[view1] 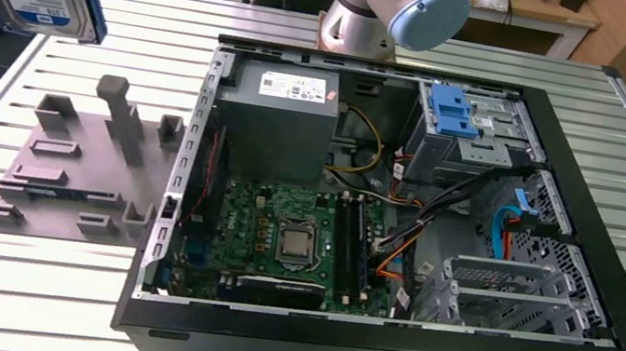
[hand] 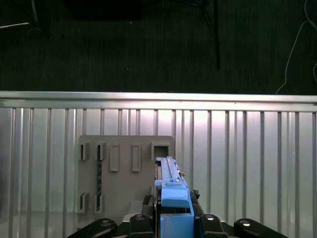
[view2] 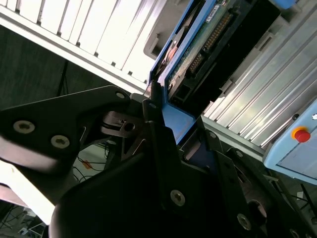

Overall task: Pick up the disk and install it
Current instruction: 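Pick up the disk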

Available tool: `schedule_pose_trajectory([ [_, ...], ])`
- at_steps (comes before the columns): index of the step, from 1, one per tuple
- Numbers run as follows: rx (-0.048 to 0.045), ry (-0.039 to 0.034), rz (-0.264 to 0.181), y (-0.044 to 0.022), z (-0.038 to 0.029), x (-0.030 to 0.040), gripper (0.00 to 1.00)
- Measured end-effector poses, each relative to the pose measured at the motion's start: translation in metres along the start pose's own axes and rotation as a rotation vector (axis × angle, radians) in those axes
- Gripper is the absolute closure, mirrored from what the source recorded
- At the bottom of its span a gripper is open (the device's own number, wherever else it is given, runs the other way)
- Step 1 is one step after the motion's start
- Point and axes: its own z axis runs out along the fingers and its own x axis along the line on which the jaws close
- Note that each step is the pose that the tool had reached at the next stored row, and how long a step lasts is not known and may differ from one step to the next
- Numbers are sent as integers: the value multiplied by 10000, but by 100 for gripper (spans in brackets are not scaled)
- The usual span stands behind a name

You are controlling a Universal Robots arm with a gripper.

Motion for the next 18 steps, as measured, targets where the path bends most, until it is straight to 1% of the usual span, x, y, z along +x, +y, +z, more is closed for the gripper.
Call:
schedule_pose_trajectory([
  [18, 2, -1, 0, 2, -118, -1, 64],
])
